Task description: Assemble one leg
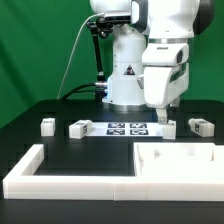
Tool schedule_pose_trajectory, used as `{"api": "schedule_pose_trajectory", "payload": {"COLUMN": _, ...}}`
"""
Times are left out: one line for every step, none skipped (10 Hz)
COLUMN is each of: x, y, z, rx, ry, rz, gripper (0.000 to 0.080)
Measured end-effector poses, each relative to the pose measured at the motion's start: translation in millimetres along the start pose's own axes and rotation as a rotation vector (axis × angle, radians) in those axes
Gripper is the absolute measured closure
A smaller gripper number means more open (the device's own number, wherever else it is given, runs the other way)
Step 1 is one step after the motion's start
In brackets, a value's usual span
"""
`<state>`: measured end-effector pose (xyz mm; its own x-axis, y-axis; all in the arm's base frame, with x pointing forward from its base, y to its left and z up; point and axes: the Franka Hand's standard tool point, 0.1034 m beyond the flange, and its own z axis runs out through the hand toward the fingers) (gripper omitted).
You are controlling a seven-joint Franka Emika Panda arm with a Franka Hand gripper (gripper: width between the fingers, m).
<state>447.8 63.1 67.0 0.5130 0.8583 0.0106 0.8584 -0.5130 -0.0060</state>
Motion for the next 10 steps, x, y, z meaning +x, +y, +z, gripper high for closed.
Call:
{"api": "schedule_pose_trajectory", "payload": {"x": -0.1, "y": -9.4, "z": 4.1, "rx": 0.006, "ry": 0.004, "rz": 0.158, "gripper": 0.015}}
{"api": "schedule_pose_trajectory", "payload": {"x": -0.1, "y": -17.2, "z": 7.0, "rx": 0.016, "ry": -0.002, "rz": 0.238, "gripper": 0.015}}
{"api": "schedule_pose_trajectory", "payload": {"x": 4.4, "y": -24.9, "z": 8.4, "rx": 0.028, "ry": -0.001, "rz": 0.394, "gripper": 0.015}}
{"api": "schedule_pose_trajectory", "payload": {"x": 13.5, "y": -35.4, "z": 9.3, "rx": 0.035, "ry": -0.003, "rz": 0.505, "gripper": 0.015}}
{"api": "schedule_pose_trajectory", "payload": {"x": 21.8, "y": -43.4, "z": 9.5, "rx": 0.04, "ry": -0.003, "rz": 0.562, "gripper": 0.015}}
{"api": "schedule_pose_trajectory", "payload": {"x": 29.6, "y": -51.3, "z": 9.5, "rx": 0.049, "ry": -0.002, "rz": 0.7, "gripper": 0.015}}
{"api": "schedule_pose_trajectory", "payload": {"x": 36.8, "y": -58.7, "z": 9.5, "rx": 0.056, "ry": -0.003, "rz": 0.79, "gripper": 0.015}}
{"api": "schedule_pose_trajectory", "payload": {"x": 41.5, "y": -63.2, "z": 9.4, "rx": 0.059, "ry": -0.003, "rz": 0.828, "gripper": 0.015}}
{"api": "schedule_pose_trajectory", "payload": {"x": 41.2, "y": -63.0, "z": 9.5, "rx": 0.062, "ry": -0.002, "rz": 0.845, "gripper": 0.015}}
{"api": "schedule_pose_trajectory", "payload": {"x": 41.2, "y": -63.0, "z": 9.6, "rx": 0.062, "ry": -0.003, "rz": 0.843, "gripper": 0.015}}
